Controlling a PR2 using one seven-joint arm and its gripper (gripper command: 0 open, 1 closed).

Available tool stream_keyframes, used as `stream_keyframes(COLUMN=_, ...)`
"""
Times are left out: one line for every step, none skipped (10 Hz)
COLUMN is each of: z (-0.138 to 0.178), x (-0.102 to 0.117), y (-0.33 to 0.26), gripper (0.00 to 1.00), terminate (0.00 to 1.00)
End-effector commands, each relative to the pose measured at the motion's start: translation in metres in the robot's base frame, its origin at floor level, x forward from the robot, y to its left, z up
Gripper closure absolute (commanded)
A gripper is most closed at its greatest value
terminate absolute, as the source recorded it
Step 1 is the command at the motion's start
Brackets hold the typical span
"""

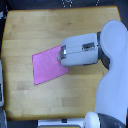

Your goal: Folding a cloth

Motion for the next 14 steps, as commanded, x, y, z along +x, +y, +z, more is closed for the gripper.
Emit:
stream_keyframes(z=0.011, x=-0.006, y=-0.008, gripper=1.0, terminate=0.0)
stream_keyframes(z=0.014, x=-0.009, y=-0.01, gripper=1.0, terminate=0.0)
stream_keyframes(z=0.015, x=-0.009, y=-0.01, gripper=1.0, terminate=0.0)
stream_keyframes(z=0.019, x=-0.01, y=-0.01, gripper=1.0, terminate=0.0)
stream_keyframes(z=0.023, x=-0.011, y=-0.008, gripper=1.0, terminate=0.0)
stream_keyframes(z=0.03, x=-0.008, y=-0.002, gripper=1.0, terminate=0.0)
stream_keyframes(z=0.03, x=-0.008, y=0.002, gripper=1.0, terminate=0.0)
stream_keyframes(z=0.036, x=-0.012, y=0.013, gripper=1.0, terminate=0.0)
stream_keyframes(z=0.04, x=-0.014, y=0.022, gripper=1.0, terminate=0.0)
stream_keyframes(z=0.052, x=-0.019, y=0.05, gripper=1.0, terminate=0.0)
stream_keyframes(z=0.055, x=-0.019, y=0.057, gripper=1.0, terminate=0.0)
stream_keyframes(z=0.067, x=-0.027, y=0.09, gripper=1.0, terminate=0.0)
stream_keyframes(z=0.073, x=-0.031, y=0.115, gripper=1.0, terminate=0.0)
stream_keyframes(z=0.075, x=-0.032, y=0.121, gripper=1.0, terminate=0.0)
